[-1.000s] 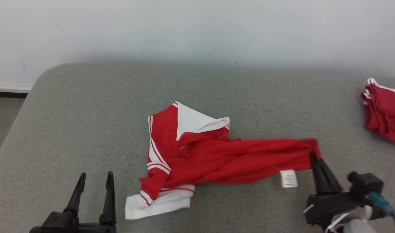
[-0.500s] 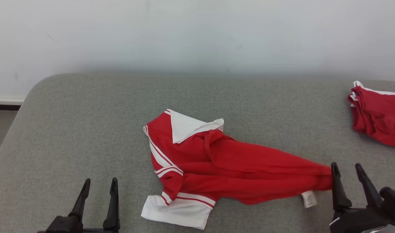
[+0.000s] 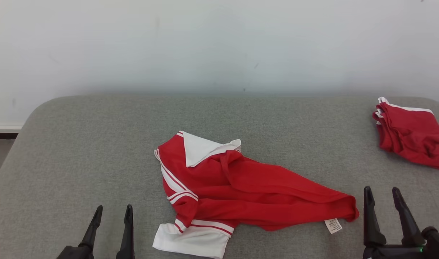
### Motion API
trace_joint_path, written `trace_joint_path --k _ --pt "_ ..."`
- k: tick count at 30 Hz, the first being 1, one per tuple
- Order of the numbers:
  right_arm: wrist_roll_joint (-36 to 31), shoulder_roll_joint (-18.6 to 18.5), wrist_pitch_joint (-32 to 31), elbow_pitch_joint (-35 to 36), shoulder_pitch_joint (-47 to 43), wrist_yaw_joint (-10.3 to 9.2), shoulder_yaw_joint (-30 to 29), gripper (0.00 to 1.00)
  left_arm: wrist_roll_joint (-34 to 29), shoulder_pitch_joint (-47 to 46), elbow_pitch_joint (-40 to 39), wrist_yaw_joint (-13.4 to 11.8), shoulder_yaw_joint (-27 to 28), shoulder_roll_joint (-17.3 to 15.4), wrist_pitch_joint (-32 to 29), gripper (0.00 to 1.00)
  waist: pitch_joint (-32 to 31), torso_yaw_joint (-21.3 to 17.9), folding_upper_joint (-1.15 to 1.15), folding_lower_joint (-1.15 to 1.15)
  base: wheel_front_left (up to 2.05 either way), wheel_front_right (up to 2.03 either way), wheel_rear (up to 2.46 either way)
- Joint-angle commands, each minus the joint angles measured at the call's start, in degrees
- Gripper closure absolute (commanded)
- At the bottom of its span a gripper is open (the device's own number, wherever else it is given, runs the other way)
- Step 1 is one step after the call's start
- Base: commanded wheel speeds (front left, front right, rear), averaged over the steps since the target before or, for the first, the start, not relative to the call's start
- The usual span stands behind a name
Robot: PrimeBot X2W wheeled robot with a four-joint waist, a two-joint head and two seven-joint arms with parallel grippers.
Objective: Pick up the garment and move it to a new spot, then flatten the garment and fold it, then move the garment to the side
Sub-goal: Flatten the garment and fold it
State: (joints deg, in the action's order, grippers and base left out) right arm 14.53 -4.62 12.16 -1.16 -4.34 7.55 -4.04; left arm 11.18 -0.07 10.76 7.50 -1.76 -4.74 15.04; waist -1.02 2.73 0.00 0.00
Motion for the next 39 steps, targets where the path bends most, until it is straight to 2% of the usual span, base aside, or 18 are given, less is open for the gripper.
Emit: trace_joint_path --k 1,4,12,23,24,26,31,39 --pt "0.1 0.4 0.4 0.2 -1.0 -0.16 0.4 0.00 0.0 0.4 0.3 0.0 -0.3 -0.4 0.2 0.00 0.0 -0.6 0.00 0.00 0.00 0.00 0.00" --pt "-0.2 0.9 0.6 0.0 -1.6 -0.16 0.8 0.00 -0.5 -0.1 1.1 0.0 -2.8 -0.7 0.2 0.00 0.3 -1.5 0.00 0.00 0.00 0.00 0.00" --pt "-0.3 1.4 0.5 -0.7 -0.4 -0.16 2.3 0.00 -2.0 -4.0 9.2 0.0 -13.9 -2.6 0.2 0.00 1.3 -4.6 0.00 0.00 0.00 0.00 0.00" --pt "-0.3 1.6 1.1 -1.9 0.7 -0.16 3.0 0.00 -4.8 -11.3 21.4 -0.4 -17.0 -4.3 0.2 0.00 3.9 -7.7 0.00 0.00 0.00 0.00 0.00" --pt "-0.3 1.6 1.2 -2.0 0.8 -0.16 3.1 0.00 -4.6 -12.1 22.9 -0.4 -16.8 -4.3 0.2 0.05 4.1 -7.9 0.00 0.00 0.00 0.00 0.00" --pt "-0.3 1.7 1.3 -2.0 1.1 -0.16 3.1 0.00 -3.9 -14.4 23.2 -0.3 -16.0 -4.3 0.2 1.00 4.5 -8.2 0.00 0.00 0.00 0.00 0.00" --pt "-0.3 1.7 1.6 -2.4 0.2 -0.16 2.4 0.00 -0.1 -13.7 17.8 -0.1 -14.0 -3.6 0.2 1.00 4.6 -7.4 0.00 0.00 0.00 0.00 0.00" --pt "0.5 1.7 2.0 -3.9 -0.1 -0.16 1.8 0.00 7.1 -6.4 10.3 -0.1 -12.9 -3.1 0.2 1.00 3.4 -4.5 0.00 0.00 0.00 0.00 0.00"
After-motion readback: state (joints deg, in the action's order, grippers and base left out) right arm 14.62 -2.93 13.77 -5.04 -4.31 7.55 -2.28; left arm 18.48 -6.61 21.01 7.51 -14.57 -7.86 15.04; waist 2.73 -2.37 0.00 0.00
